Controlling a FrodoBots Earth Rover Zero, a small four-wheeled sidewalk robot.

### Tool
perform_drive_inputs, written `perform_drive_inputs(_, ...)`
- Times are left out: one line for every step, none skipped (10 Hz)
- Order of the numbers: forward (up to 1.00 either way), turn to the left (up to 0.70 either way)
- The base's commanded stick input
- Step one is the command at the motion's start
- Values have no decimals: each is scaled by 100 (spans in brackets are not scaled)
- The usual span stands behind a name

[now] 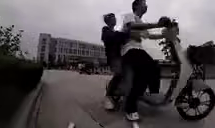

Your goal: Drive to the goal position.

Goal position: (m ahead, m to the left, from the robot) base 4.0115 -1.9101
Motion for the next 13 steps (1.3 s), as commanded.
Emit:
perform_drive_inputs(45, 0)
perform_drive_inputs(45, 0)
perform_drive_inputs(45, 0)
perform_drive_inputs(45, 0)
perform_drive_inputs(45, 0)
perform_drive_inputs(45, 0)
perform_drive_inputs(45, 0)
perform_drive_inputs(45, 0)
perform_drive_inputs(45, 0)
perform_drive_inputs(45, 0)
perform_drive_inputs(45, 0)
perform_drive_inputs(45, 0)
perform_drive_inputs(45, 0)
